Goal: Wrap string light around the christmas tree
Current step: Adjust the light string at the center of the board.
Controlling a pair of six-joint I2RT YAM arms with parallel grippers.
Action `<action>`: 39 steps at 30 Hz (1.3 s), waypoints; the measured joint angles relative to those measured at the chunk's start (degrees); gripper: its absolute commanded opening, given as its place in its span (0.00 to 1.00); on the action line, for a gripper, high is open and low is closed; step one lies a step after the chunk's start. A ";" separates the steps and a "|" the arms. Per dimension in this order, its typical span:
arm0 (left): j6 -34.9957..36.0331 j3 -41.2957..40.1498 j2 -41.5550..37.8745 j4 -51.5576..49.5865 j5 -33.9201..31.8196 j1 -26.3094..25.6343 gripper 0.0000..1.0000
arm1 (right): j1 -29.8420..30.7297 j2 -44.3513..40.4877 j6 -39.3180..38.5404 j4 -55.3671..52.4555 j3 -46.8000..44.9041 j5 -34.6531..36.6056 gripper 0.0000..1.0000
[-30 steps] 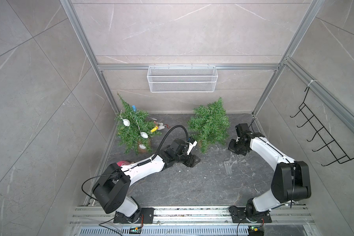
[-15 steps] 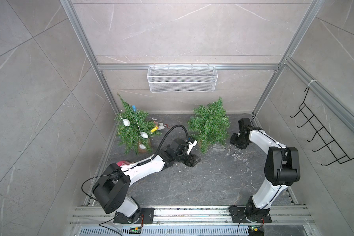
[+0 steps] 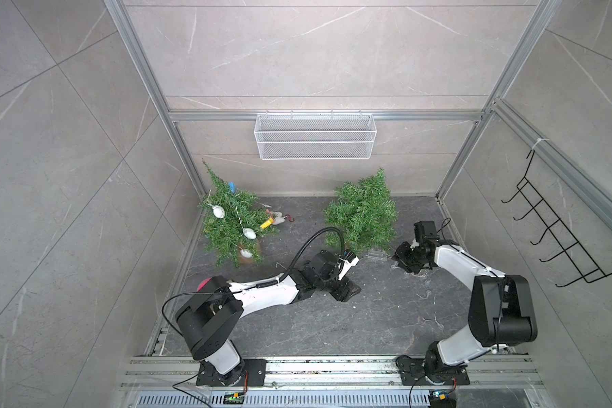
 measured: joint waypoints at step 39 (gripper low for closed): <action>0.20 -2.69 -3.13 8.81 -3.85 -0.28 0.64 | -2.78 -15.93 5.38 5.60 -5.40 -3.37 0.00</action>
